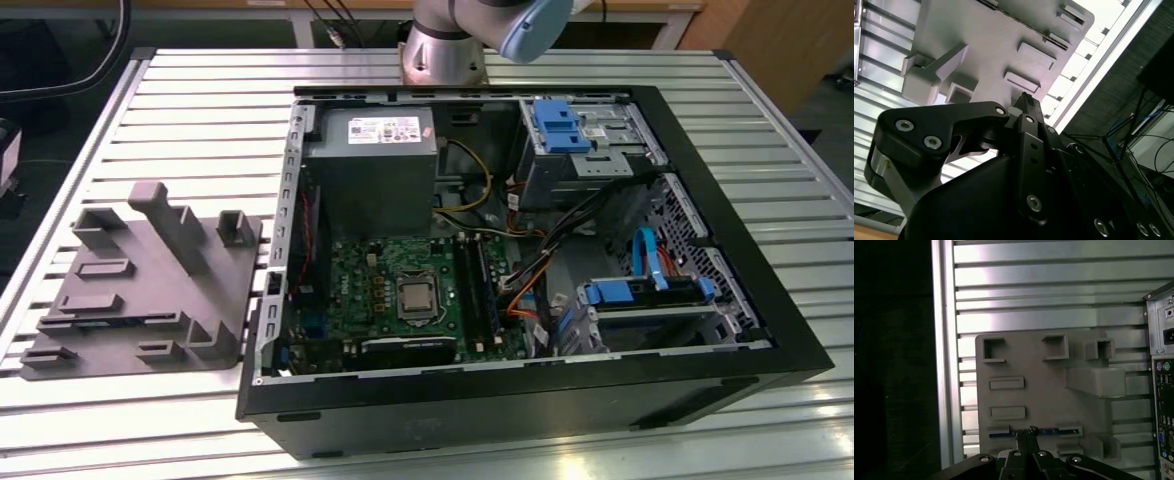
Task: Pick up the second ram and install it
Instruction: 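Reach for the second ram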
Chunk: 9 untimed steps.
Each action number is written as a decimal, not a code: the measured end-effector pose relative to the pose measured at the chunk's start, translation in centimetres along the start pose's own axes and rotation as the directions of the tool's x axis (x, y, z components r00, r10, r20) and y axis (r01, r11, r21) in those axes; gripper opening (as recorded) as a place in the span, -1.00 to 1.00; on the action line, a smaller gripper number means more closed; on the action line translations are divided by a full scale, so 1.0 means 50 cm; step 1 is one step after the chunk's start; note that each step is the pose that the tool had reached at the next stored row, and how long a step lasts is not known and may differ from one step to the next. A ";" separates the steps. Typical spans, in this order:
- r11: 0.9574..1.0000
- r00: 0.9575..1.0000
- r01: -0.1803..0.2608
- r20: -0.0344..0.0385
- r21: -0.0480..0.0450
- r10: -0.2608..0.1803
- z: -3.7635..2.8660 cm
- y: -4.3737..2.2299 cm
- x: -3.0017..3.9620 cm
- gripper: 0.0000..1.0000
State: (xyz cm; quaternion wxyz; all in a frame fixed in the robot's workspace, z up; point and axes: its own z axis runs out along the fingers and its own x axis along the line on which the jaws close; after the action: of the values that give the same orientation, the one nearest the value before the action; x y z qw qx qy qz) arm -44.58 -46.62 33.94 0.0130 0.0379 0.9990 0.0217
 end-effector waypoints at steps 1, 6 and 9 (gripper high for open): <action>1.000 1.000 0.000 0.000 0.000 0.000 0.001 -0.001 0.000 -0.79; 1.000 1.000 0.000 0.000 0.000 0.000 0.005 -0.006 0.002 -0.79; 1.000 1.000 0.000 0.000 0.000 0.000 0.008 -0.009 0.002 -0.79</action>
State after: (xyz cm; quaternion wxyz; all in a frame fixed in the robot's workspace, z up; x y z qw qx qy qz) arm -44.71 -47.03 33.54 0.0131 0.0379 0.9990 0.0217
